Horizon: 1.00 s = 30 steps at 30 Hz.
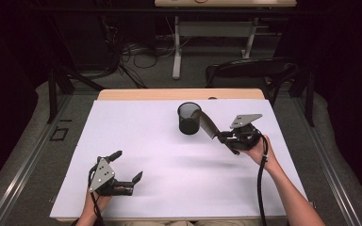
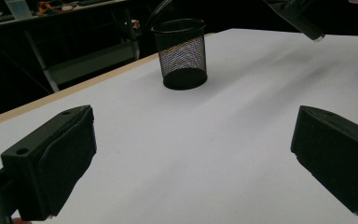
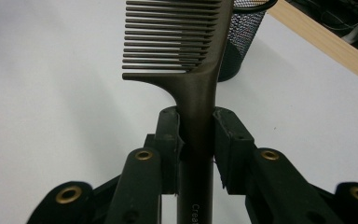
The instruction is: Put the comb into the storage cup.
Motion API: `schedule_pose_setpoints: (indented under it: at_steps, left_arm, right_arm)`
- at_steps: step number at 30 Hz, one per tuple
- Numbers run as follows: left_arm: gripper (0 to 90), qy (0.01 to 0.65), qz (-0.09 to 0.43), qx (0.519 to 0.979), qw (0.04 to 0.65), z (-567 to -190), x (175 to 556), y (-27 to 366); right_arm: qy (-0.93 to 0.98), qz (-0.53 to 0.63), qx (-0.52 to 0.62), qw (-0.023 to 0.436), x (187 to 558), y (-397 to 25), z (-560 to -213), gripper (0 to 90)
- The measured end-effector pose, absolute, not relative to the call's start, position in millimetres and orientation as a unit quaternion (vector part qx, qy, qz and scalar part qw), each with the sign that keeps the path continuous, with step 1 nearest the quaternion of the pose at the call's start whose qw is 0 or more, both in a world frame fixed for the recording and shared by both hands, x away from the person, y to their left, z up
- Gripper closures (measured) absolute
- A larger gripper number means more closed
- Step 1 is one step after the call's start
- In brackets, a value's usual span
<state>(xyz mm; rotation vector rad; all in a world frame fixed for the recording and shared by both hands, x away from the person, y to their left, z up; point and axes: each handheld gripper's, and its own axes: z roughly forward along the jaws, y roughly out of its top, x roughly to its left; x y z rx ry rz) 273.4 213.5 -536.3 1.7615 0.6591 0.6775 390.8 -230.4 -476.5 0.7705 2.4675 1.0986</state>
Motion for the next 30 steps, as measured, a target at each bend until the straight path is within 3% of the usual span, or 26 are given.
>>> schedule_pose_setpoints:
  at_steps: [30]
  left_arm:
    - [0.1,0.278,0.286,0.74,0.541,-535.9,273.5,213.3]
  right_arm:
    - [0.846,0.407,0.288,0.187,391.6,-230.1,-474.0,73.0]
